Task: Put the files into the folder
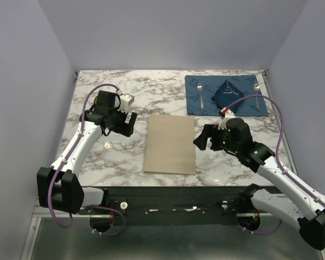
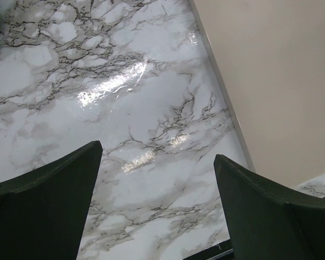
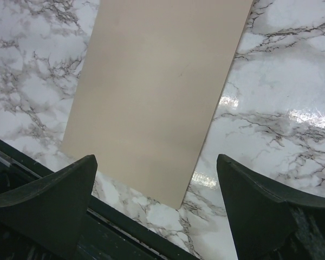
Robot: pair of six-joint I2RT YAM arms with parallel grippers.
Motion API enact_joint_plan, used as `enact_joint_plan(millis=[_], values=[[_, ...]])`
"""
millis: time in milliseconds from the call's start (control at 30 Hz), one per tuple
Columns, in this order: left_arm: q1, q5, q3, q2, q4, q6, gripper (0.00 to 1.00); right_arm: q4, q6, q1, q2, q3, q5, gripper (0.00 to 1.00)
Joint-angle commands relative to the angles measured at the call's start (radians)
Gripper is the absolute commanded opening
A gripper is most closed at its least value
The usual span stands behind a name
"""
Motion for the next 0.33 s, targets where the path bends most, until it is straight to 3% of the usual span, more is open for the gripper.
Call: enact_joint_plan(millis=[0, 300], values=[[0.007, -0.006, 0.013, 0.037, 0.014, -0.006, 0.99, 0.02, -0.049, 0.005, -0.021, -0.019, 0.032, 1.0], [0.009, -0.009, 0.021, 0.098, 0.037, 0.002, 0.99, 0.04, -0.079, 0.005, 0.039, 0.027, 0.05, 1.0]])
